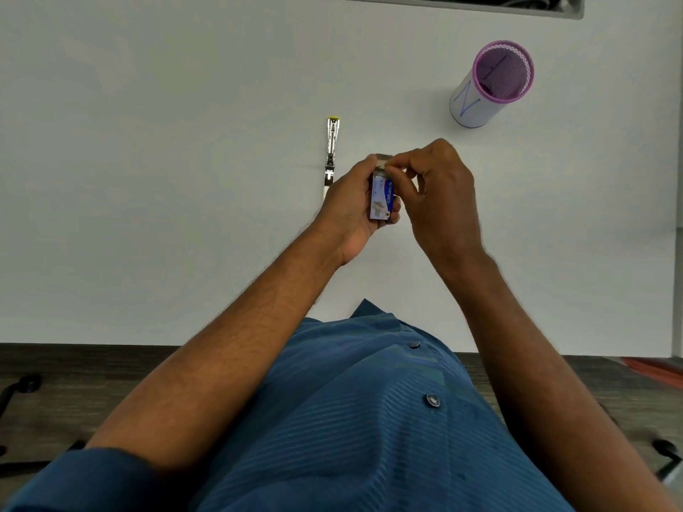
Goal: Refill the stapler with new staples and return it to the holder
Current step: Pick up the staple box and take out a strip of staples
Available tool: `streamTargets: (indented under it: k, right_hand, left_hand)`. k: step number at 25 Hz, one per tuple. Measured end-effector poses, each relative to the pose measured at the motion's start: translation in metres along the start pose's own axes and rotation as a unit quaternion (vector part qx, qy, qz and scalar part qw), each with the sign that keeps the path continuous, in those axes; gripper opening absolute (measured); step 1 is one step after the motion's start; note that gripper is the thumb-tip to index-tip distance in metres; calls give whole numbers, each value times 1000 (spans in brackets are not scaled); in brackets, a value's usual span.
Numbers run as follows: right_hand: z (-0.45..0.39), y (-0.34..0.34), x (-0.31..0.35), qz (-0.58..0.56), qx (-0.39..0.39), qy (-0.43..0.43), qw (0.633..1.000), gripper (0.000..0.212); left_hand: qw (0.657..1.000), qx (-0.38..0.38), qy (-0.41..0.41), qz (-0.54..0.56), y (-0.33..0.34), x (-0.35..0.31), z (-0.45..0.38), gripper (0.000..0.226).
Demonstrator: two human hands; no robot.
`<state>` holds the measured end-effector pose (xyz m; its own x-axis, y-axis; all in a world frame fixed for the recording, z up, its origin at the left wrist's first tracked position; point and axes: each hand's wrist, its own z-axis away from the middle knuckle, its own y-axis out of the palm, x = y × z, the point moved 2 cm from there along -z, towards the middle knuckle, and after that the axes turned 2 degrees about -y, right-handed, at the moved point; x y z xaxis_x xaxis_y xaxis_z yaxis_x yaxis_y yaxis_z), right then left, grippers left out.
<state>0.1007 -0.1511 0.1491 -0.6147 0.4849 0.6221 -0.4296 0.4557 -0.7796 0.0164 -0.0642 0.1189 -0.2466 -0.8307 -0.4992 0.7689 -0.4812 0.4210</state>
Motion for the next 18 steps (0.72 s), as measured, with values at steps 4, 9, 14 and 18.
streamTargets:
  k: [4, 9, 14, 18]
  right_hand:
    - [-1, 1, 1, 6, -1, -16, 1000, 15]
    - [-10, 1, -4, -79, 15, 54, 995, 12]
    - [-10, 2, -6, -215, -7, 152, 965, 20]
    - [-9, 2, -7, -237, 17, 177, 955, 20]
  left_hand:
    - [1000, 6, -4, -8, 1, 1, 1, 36]
    - [1000, 21, -6, -13, 0, 2, 1, 43]
    - [999, 53, -10, 10, 0, -3, 3, 46]
    - [997, 70, -33, -11, 0, -3, 4, 51]
